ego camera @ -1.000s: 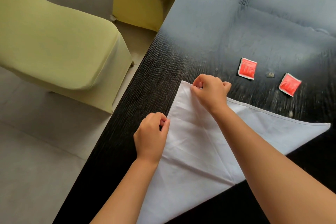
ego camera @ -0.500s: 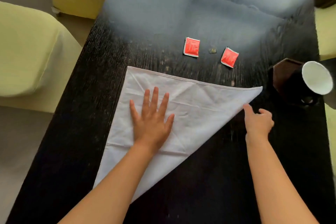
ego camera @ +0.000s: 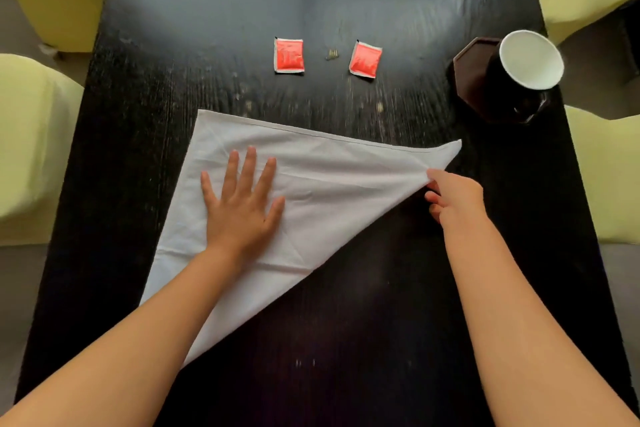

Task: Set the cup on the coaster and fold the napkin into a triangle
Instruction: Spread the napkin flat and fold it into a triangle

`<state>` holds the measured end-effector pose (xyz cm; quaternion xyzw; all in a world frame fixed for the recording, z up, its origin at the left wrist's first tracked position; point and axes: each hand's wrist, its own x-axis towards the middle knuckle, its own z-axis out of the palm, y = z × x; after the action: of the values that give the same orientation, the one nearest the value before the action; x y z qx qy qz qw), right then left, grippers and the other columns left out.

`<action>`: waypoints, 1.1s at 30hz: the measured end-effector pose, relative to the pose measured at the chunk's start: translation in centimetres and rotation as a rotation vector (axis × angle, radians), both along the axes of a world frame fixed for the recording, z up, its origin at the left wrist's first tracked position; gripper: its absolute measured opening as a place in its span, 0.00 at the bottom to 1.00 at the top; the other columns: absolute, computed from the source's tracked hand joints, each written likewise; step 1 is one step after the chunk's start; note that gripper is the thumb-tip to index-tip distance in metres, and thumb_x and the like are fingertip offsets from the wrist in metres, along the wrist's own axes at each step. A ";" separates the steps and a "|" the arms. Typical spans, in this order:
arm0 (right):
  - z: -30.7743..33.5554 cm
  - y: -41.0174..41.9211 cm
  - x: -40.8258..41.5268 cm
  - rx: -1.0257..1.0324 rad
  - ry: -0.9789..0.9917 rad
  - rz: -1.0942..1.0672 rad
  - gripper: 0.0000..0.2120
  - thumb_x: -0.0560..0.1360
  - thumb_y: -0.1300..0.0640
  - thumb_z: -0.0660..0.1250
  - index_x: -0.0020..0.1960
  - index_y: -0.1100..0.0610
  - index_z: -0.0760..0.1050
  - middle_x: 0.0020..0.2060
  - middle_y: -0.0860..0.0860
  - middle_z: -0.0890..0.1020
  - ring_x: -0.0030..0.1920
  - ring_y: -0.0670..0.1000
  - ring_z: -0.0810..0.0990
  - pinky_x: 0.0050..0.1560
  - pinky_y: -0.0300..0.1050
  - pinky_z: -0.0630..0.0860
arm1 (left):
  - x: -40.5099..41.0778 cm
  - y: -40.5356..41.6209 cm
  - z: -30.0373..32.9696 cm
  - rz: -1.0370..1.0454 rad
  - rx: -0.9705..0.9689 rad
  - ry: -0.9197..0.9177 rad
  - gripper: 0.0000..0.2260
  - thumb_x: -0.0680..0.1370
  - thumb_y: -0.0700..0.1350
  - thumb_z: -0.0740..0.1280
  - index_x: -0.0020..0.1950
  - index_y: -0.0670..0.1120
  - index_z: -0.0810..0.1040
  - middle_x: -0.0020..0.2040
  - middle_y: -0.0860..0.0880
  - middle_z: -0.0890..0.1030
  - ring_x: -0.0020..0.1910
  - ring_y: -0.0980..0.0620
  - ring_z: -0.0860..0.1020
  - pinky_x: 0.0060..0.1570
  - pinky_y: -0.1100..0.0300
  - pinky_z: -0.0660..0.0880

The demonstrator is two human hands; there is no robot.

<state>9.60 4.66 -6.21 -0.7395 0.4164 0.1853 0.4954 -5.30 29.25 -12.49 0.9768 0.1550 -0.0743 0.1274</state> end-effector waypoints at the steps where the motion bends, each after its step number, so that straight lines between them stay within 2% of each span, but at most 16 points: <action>1: 0.0 -1.1 -1.5 0.021 0.019 -0.027 0.03 0.73 0.58 0.67 0.46 0.56 0.75 0.38 0.49 0.79 0.29 0.45 0.71 0.17 0.35 0.62 | -0.1 0.0 0.0 -0.057 0.014 0.002 0.29 0.74 0.62 0.41 0.74 0.58 0.41 0.77 0.52 0.41 0.75 0.51 0.39 0.69 0.37 0.36; 5: -0.1 -5.8 -8.2 0.075 0.066 -0.192 0.03 0.72 0.58 0.68 0.45 0.56 0.76 0.40 0.50 0.81 0.25 0.44 0.68 0.15 0.32 0.60 | -0.9 -0.7 0.1 -0.291 0.015 -0.002 0.30 0.74 0.63 0.44 0.75 0.56 0.44 0.77 0.50 0.44 0.75 0.49 0.41 0.69 0.37 0.37; 9: 0.0 -10.1 -15.5 0.087 0.121 -0.365 0.03 0.71 0.58 0.69 0.44 0.56 0.77 0.43 0.51 0.82 0.21 0.43 0.67 0.14 0.32 0.58 | -2.2 -3.1 0.4 -0.537 0.015 -0.048 0.31 0.74 0.64 0.50 0.75 0.53 0.54 0.76 0.46 0.54 0.75 0.42 0.52 0.67 0.32 0.47; 13: 0.2 -12.2 -19.8 0.055 0.130 -0.402 0.03 0.72 0.59 0.69 0.44 0.58 0.77 0.42 0.52 0.81 0.19 0.42 0.68 0.15 0.32 0.59 | -2.9 -4.7 0.2 -0.681 0.047 -0.080 0.34 0.73 0.67 0.51 0.75 0.52 0.57 0.76 0.44 0.56 0.75 0.42 0.54 0.66 0.32 0.48; 16: 0.6 -12.5 -20.3 0.065 0.108 -0.415 0.06 0.72 0.60 0.68 0.48 0.58 0.77 0.41 0.51 0.81 0.22 0.43 0.69 0.15 0.33 0.60 | -3.3 -5.3 0.5 -0.643 0.059 -0.081 0.35 0.73 0.70 0.48 0.75 0.54 0.54 0.77 0.45 0.55 0.75 0.43 0.54 0.65 0.30 0.46; 18: 0.7 -12.5 -20.6 0.043 0.054 -0.450 0.09 0.71 0.62 0.66 0.51 0.58 0.77 0.39 0.50 0.81 0.25 0.45 0.69 0.17 0.34 0.61 | -4.2 -6.2 0.9 -0.519 0.056 -0.084 0.34 0.74 0.68 0.47 0.76 0.54 0.53 0.77 0.47 0.52 0.76 0.46 0.51 0.66 0.31 0.42; 19: 0.7 -12.2 -20.9 -0.026 -0.015 -0.469 0.10 0.72 0.63 0.65 0.52 0.56 0.76 0.39 0.49 0.80 0.27 0.46 0.71 0.20 0.34 0.64 | -4.9 -6.8 1.1 -0.433 0.036 -0.090 0.33 0.74 0.66 0.48 0.76 0.54 0.52 0.77 0.48 0.50 0.76 0.48 0.49 0.67 0.33 0.39; 21: 1.0 -11.0 -21.4 -0.309 -0.234 -0.449 0.12 0.72 0.64 0.62 0.54 0.54 0.74 0.42 0.50 0.78 0.38 0.51 0.76 0.32 0.35 0.69 | -6.5 -8.5 1.4 -0.266 -0.022 -0.084 0.30 0.76 0.63 0.46 0.76 0.55 0.49 0.78 0.49 0.46 0.76 0.50 0.45 0.67 0.38 0.35; 23: 1.5 -8.5 -21.6 -0.536 -0.520 -0.233 0.13 0.71 0.65 0.59 0.54 0.58 0.74 0.47 0.53 0.76 0.48 0.55 0.76 0.45 0.36 0.69 | -7.6 -10.0 1.3 -0.162 -0.061 -0.038 0.29 0.77 0.62 0.45 0.76 0.55 0.46 0.77 0.50 0.44 0.76 0.52 0.43 0.68 0.38 0.34; 25: 0.9 -4.9 -21.5 -0.575 -0.703 0.140 0.16 0.70 0.63 0.58 0.56 0.63 0.75 0.51 0.57 0.79 0.53 0.58 0.77 0.56 0.40 0.67 | -8.2 -10.7 1.0 -0.144 -0.043 0.013 0.30 0.75 0.62 0.44 0.76 0.56 0.45 0.77 0.52 0.42 0.76 0.52 0.42 0.68 0.36 0.37; 26: 0.4 -2.8 -21.3 -0.577 -0.723 0.338 0.19 0.71 0.60 0.58 0.60 0.63 0.74 0.56 0.59 0.79 0.58 0.60 0.76 0.61 0.46 0.66 | -8.3 -10.9 0.8 -0.149 -0.031 0.023 0.30 0.75 0.63 0.44 0.75 0.56 0.45 0.77 0.52 0.42 0.76 0.52 0.43 0.68 0.36 0.38; 27: -0.3 -0.8 -21.1 -0.588 -0.708 0.524 0.23 0.72 0.58 0.57 0.66 0.62 0.71 0.63 0.60 0.75 0.65 0.60 0.72 0.66 0.53 0.63 | -8.3 -10.9 0.7 -0.150 -0.027 0.024 0.30 0.75 0.63 0.45 0.75 0.56 0.45 0.77 0.53 0.42 0.76 0.51 0.44 0.68 0.36 0.39; 29: -1.6 2.2 -20.7 -0.630 -0.616 0.816 0.27 0.76 0.53 0.53 0.74 0.56 0.56 0.75 0.56 0.60 0.75 0.56 0.53 0.71 0.62 0.48 | -8.2 -11.0 0.5 -0.136 -0.030 0.016 0.29 0.75 0.62 0.45 0.76 0.56 0.48 0.77 0.52 0.46 0.76 0.51 0.47 0.68 0.36 0.40; 31: -3.4 2.8 -20.3 -0.670 -0.480 1.000 0.29 0.78 0.50 0.48 0.75 0.52 0.42 0.76 0.50 0.44 0.75 0.51 0.38 0.71 0.61 0.37 | -8.2 -11.0 0.4 -0.125 -0.025 0.008 0.28 0.76 0.62 0.46 0.76 0.56 0.50 0.78 0.51 0.49 0.76 0.51 0.48 0.68 0.36 0.41; 33: -4.8 1.2 -20.1 -0.752 -0.366 1.105 0.30 0.78 0.47 0.45 0.74 0.52 0.35 0.75 0.49 0.39 0.73 0.49 0.33 0.70 0.62 0.33 | -8.3 -10.9 0.1 -0.139 -0.014 0.001 0.29 0.75 0.62 0.49 0.76 0.58 0.49 0.78 0.51 0.49 0.76 0.51 0.47 0.68 0.35 0.42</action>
<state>-10.55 5.83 -10.97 -0.9840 -0.0756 0.1259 0.1006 -13.57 18.30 -12.37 0.9843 0.0864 -0.0847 0.1286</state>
